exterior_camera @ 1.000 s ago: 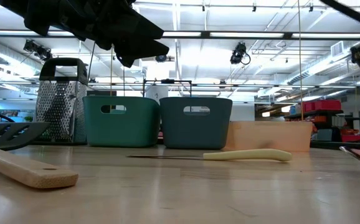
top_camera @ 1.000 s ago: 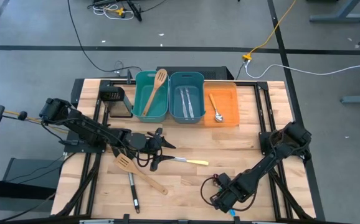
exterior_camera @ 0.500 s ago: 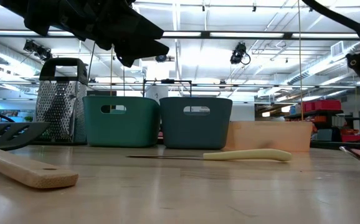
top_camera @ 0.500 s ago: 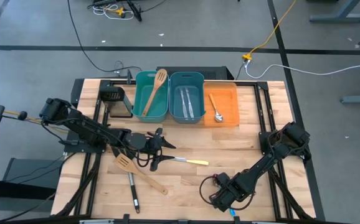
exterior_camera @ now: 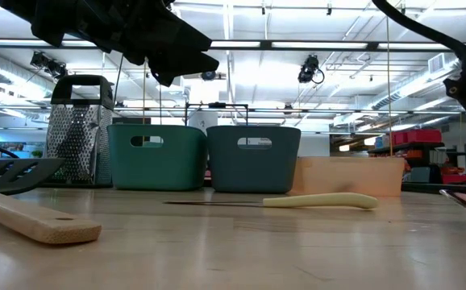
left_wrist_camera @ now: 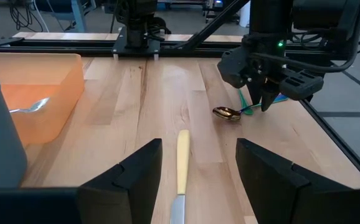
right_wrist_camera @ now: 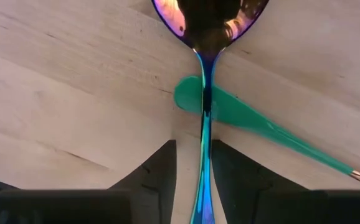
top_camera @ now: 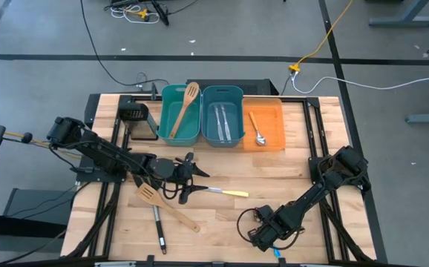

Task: Pick & Place Kitchen Items
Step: Put the blue spoon into the orange bin

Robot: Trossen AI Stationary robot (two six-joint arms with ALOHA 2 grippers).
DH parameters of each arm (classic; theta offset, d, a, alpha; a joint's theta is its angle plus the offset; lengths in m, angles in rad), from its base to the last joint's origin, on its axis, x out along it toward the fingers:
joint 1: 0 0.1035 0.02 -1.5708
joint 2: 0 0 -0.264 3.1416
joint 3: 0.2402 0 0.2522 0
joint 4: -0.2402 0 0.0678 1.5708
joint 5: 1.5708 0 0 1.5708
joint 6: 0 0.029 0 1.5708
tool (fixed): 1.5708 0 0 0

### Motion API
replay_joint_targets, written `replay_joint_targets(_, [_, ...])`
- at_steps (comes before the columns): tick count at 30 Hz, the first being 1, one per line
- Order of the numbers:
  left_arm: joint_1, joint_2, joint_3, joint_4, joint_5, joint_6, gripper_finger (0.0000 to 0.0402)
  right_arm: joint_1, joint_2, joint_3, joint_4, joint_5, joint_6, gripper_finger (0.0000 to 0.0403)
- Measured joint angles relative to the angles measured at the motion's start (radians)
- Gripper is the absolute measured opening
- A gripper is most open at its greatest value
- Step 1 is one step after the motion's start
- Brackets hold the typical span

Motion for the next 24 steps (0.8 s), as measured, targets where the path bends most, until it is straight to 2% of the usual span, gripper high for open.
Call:
replay_joint_targets(3, [0.000, 0.000, 0.000, 0.000, 0.000, 0.001, 0.0210, 0.000, 0.000, 0.000, -0.009, -0.003, 0.014, 0.0095])
replay_joint_targets(9, [0.000, 0.000, 0.000, 0.000, 0.000, 0.001, 0.0210, 0.000, 0.000, 0.000, -0.032, -0.008, 0.012, 0.0015])
replay_joint_targets(19, [0.000, 0.000, 0.000, -0.001, 0.000, 0.002, 0.0210, 0.001, -0.028, -0.007, -0.050, 0.002, -0.022, 0.0011])
replay_joint_targets(24, [0.000, 0.000, 0.000, -0.001, 0.000, 0.002, 0.0210, 0.002, -0.088, -0.014, -0.113, 0.086, -0.024, 0.0011])
